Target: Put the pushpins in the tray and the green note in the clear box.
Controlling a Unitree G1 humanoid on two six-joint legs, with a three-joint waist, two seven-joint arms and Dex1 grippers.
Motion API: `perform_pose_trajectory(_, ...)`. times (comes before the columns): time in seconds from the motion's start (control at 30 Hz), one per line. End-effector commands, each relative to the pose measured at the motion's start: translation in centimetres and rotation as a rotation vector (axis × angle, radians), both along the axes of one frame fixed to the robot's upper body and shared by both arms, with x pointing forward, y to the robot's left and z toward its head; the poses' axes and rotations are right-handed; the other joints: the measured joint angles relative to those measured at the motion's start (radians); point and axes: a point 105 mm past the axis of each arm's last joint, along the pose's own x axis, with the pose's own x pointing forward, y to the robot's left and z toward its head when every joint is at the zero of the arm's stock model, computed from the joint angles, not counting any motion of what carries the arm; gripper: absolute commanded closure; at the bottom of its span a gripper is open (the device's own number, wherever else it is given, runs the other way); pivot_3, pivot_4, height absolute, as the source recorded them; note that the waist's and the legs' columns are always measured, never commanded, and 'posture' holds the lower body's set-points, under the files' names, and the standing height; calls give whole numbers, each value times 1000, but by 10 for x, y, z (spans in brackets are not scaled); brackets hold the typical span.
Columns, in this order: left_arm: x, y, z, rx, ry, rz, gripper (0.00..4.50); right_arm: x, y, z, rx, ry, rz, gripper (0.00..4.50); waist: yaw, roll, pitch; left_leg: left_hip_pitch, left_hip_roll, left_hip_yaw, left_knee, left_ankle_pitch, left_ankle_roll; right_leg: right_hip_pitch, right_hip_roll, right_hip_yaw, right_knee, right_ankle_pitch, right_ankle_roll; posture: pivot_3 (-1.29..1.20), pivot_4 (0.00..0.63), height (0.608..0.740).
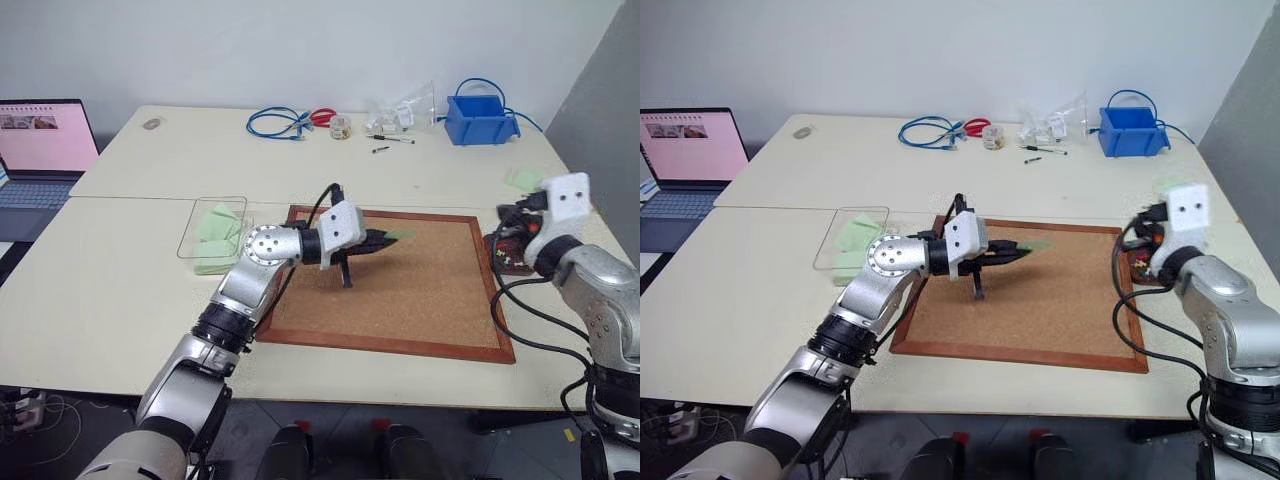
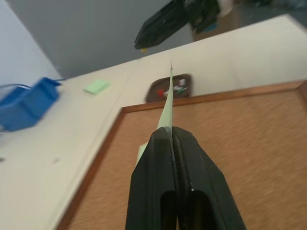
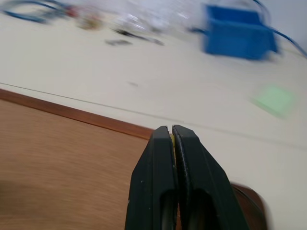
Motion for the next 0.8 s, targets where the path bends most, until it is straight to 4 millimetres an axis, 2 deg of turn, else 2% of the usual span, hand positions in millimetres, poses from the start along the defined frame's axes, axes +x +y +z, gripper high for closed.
perform_pose_trajectory(0.03,-8,-12,8,-7,82,-44,4470,1,-21,8,19,-46,-79,4500,-7,1,0,1,1,1,0,0,0,0,1,1,0,0,0,0,150,740)
perform_pose_trajectory(0.17,-13,-22,8,3,137,-78,4470,7,-23,-4,56,-7,-75,4500,-14,1,0,1,2,1,0,0,0,0,2,2,0,0,0,0,150,740)
perform_pose_trajectory(0.37,-15,-30,4,37,131,-101,4470,18,-17,-20,96,27,-39,4500,-14,1,0,1,1,2,0,0,0,0,1,2,0,0,0,0,150,740)
perform_pose_trajectory(0.57,-19,-35,-1,54,131,-100,4470,24,-24,-34,147,52,-74,4500,-13,1,0,1,1,2,0,0,0,0,1,3,0,0,0,0,150,740)
perform_pose_trajectory(0.67,-20,-35,-2,51,136,-90,4500,27,-22,-38,167,51,-62,3679,-13,1,0,1,1,3,0,0,0,0,1,3,0,0,0,0,150,740)
perform_pose_trajectory(0.7,-20,-35,-1,50,139,-88,4500,28,-22,-38,170,50,-58,3598,-13,1,0,1,1,2,0,0,0,0,1,3,0,0,0,0,150,740)
perform_pose_trajectory(0.8,-20,-36,0,48,143,-83,4500,31,-22,-39,175,47,-55,2896,-13,1,0,1,1,3,0,0,0,0,1,3,0,0,0,0,150,740)
